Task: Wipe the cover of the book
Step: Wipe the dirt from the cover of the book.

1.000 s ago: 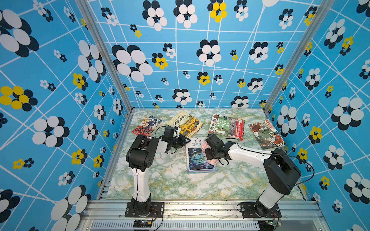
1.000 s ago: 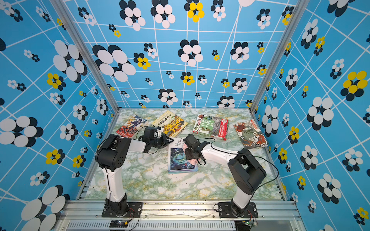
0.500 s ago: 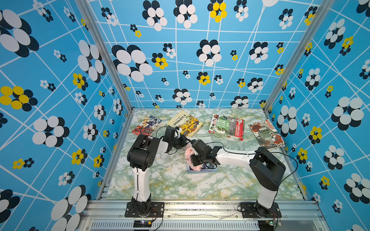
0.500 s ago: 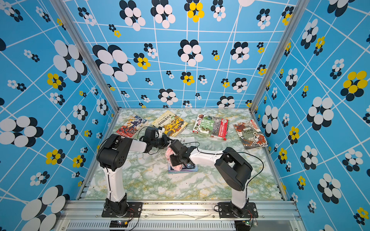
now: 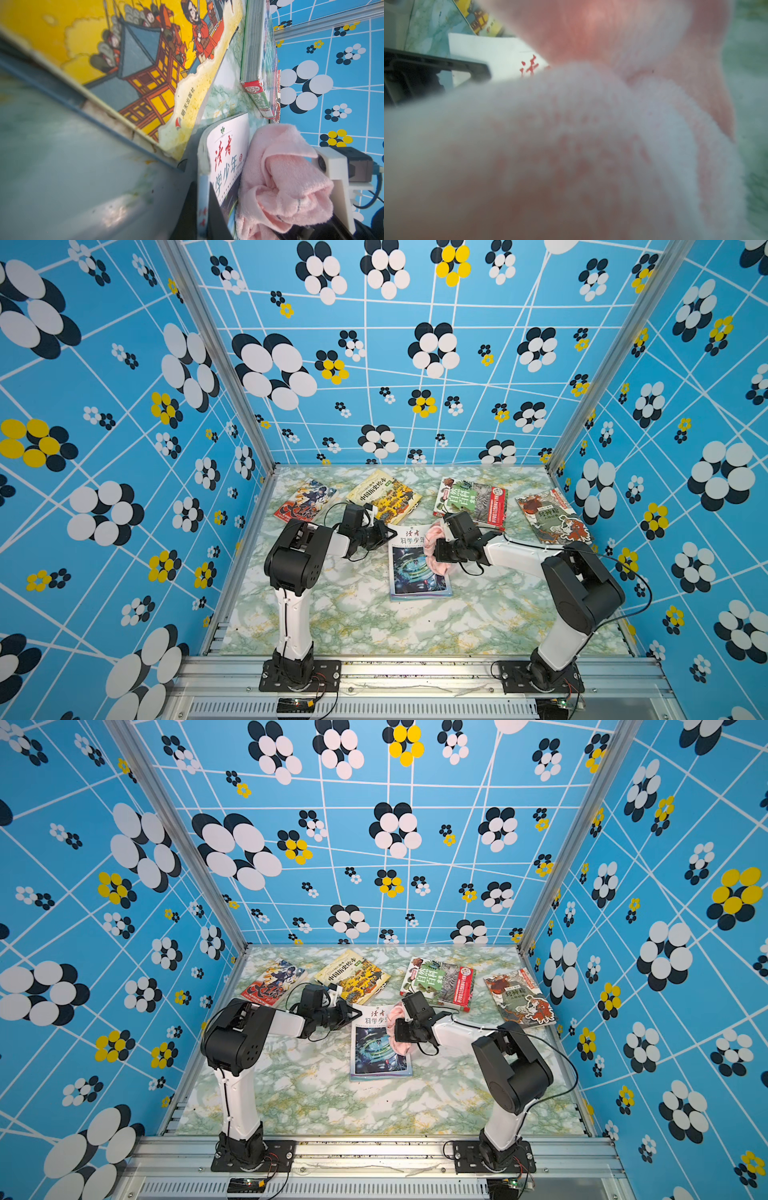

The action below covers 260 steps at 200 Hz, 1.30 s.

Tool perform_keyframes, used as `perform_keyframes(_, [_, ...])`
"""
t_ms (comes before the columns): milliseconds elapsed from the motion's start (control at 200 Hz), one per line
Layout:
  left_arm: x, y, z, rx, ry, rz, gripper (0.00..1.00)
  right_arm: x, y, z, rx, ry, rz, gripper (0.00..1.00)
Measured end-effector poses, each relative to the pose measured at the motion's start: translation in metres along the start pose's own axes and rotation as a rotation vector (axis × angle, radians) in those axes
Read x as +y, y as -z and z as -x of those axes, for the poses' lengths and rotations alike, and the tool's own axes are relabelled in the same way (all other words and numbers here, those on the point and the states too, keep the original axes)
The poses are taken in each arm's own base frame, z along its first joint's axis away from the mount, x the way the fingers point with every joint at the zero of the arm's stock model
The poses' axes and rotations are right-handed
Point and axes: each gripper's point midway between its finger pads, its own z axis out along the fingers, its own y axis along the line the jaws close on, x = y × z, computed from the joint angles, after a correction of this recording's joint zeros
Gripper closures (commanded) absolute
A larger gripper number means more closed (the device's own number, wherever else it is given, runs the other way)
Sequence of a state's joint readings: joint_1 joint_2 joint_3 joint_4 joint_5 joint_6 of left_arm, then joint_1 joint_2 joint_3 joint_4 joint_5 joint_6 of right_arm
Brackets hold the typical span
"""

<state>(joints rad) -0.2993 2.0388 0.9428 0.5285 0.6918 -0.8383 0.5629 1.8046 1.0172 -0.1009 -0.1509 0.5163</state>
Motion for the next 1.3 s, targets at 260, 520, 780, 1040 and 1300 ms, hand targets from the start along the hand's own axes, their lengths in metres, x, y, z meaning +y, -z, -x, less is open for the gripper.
perform_keyframes(260, [0.003, -0.001, -0.001, 0.0, 0.011, 0.016, 1.0, 0.105, -0.037, -0.015, 0.037, 0.188, 0.128, 1.0])
perform_keyframes(520, [0.005, -0.001, -0.006, 0.016, 0.024, 0.018, 1.0, 0.089, 0.005, -0.098, 0.136, 0.258, 0.187, 1.0])
perform_keyframes(780, [0.0, -0.002, -0.006, 0.015, 0.022, 0.003, 1.0, 0.006, 0.007, -0.024, 0.024, 0.041, 0.043, 1.0])
perform_keyframes(1040, [0.0, -0.002, -0.005, 0.013, 0.035, 0.004, 1.0, 0.09, -0.037, -0.003, 0.021, 0.18, 0.107, 1.0])
perform_keyframes(1300, [0.008, -0.001, -0.005, 0.02, 0.045, 0.007, 1.0, 0.112, 0.002, -0.113, 0.169, 0.321, 0.211, 1.0])
